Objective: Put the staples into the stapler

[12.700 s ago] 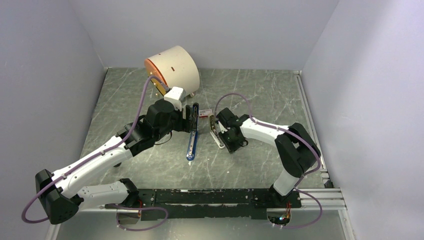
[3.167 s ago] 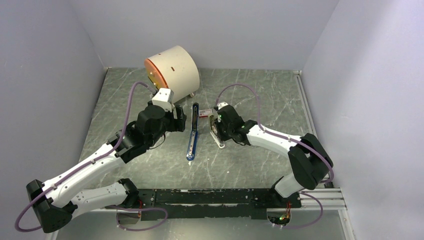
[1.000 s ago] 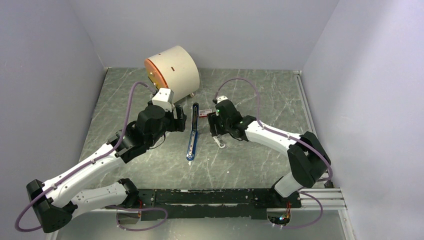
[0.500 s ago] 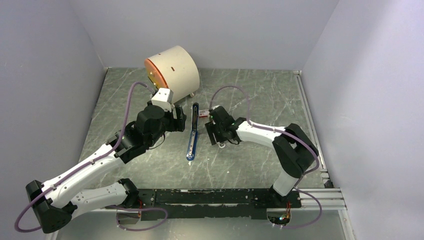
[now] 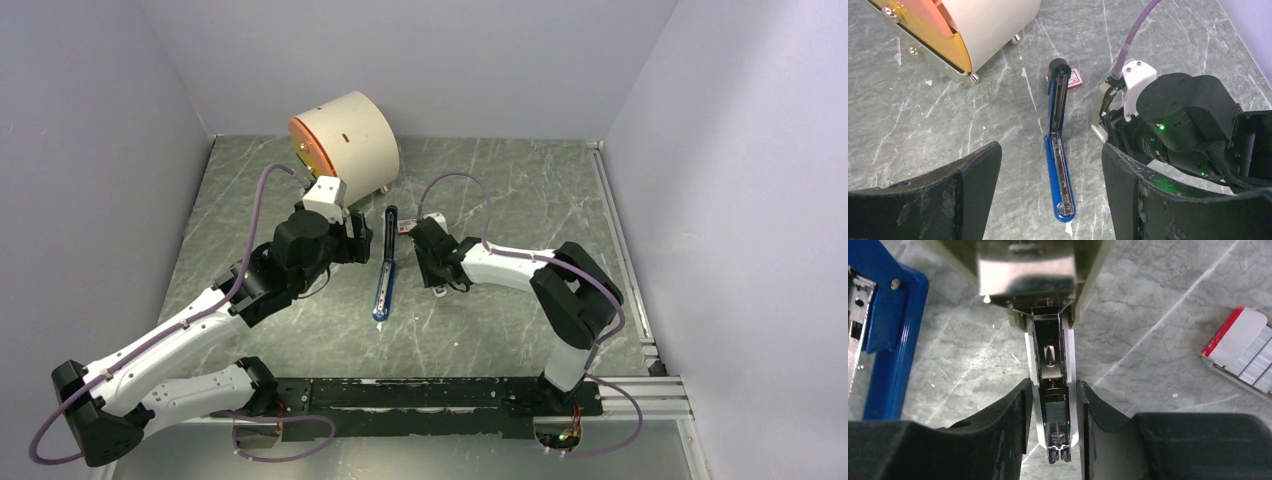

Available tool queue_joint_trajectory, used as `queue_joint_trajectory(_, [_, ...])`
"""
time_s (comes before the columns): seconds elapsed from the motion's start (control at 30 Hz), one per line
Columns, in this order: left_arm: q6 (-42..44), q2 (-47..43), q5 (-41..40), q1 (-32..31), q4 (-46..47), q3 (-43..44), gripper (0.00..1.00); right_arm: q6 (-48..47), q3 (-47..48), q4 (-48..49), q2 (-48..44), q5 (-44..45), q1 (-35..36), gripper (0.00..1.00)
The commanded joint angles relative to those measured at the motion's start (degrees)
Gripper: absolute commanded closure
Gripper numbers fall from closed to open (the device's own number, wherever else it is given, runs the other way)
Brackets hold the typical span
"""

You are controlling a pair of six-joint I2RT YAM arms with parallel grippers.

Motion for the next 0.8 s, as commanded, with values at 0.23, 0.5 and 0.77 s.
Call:
queue_joint_trajectory(0.23, [0.23, -0.37, -1.74, 0.03, 0.51, 0.27, 0.22, 20.35, 5.27, -2.55, 6.67, 12.11, 2.13, 0.66])
queue_joint_trajectory(0.5, [0.40, -0.62, -1.76, 0.04, 0.57, 0.27, 0.22, 16.72, 6.60, -3.54, 2.07, 9.99, 2.14, 0.48])
queue_joint_trajectory(0.77, [0.23, -0.55, -1.80, 0.06, 0.07, 0.45, 0.22, 14.21, 6.98, -5.47, -5.45, 8.33, 2.07, 0.34])
